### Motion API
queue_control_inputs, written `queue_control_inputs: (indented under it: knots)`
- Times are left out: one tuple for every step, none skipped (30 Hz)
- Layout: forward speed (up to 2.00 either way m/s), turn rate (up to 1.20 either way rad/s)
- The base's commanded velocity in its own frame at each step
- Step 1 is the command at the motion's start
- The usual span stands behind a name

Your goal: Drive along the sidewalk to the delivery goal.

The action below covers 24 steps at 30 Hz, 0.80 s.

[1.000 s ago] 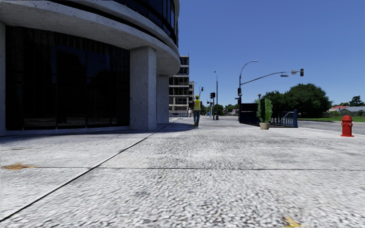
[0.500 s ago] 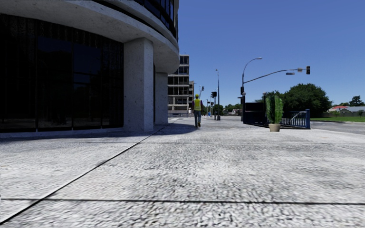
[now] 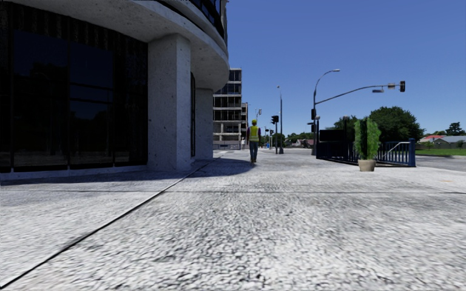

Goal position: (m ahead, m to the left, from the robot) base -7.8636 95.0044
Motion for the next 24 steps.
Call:
queue_control_inputs:
  knots:
    - [2.00, 0.00]
    - [2.00, 0.00]
    - [2.00, 0.00]
    - [2.00, 0.00]
    - [2.00, 0.00]
    - [2.00, 0.00]
    - [2.00, 0.00]
    - [2.00, 0.00]
    - [2.00, 0.00]
    - [2.00, 0.00]
    - [2.00, 0.00]
    - [2.00, 0.00]
    - [2.00, 0.00]
    - [2.00, 0.00]
    - [2.00, 0.00]
    - [2.00, 0.00]
    - [2.00, 0.00]
    - [2.00, 0.00]
    - [2.00, 0.00]
    - [2.00, 0.00]
    - [2.00, 0.00]
    - [2.00, 0.00]
    - [2.00, 0.00]
    - [2.00, 0.00]
